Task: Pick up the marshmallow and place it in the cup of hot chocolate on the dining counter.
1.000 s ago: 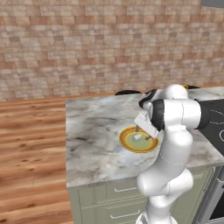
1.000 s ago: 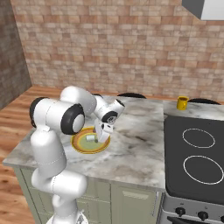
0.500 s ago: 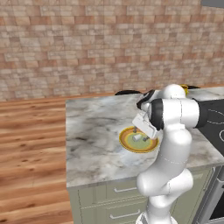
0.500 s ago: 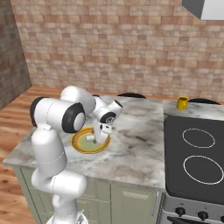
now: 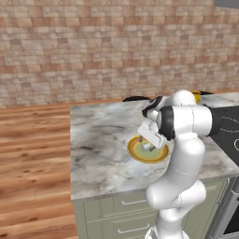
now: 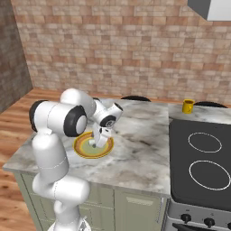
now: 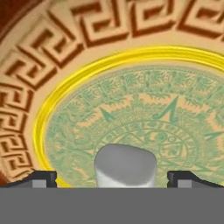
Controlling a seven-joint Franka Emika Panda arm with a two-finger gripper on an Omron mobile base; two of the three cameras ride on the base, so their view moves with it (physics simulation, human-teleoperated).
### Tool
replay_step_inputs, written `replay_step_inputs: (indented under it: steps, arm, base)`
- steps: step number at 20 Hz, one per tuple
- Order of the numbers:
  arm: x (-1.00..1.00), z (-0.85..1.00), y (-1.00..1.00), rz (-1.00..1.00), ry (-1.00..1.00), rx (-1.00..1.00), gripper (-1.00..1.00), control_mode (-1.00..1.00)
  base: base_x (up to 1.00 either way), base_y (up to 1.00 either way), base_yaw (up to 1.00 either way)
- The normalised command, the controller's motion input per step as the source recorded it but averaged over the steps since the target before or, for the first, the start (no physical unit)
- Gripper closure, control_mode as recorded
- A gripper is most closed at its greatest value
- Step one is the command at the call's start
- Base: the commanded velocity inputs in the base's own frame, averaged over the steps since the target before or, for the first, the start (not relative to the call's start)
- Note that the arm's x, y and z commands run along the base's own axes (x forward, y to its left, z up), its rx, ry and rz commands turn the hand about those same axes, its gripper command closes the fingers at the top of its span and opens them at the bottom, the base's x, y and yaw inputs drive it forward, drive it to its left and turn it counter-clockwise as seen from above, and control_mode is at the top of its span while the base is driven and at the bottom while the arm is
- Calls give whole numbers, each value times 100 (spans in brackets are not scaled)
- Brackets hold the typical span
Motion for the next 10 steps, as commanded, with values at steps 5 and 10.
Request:
replay_step_inputs:
  steps: [5, 10]
  arm:
    - [0, -23, -6, 0, -2, 1, 100, -100]
    - [-1, -16, -26, 0, -12, 3, 100, -100]
  base:
    - [0, 0, 0]
    - [0, 0, 0]
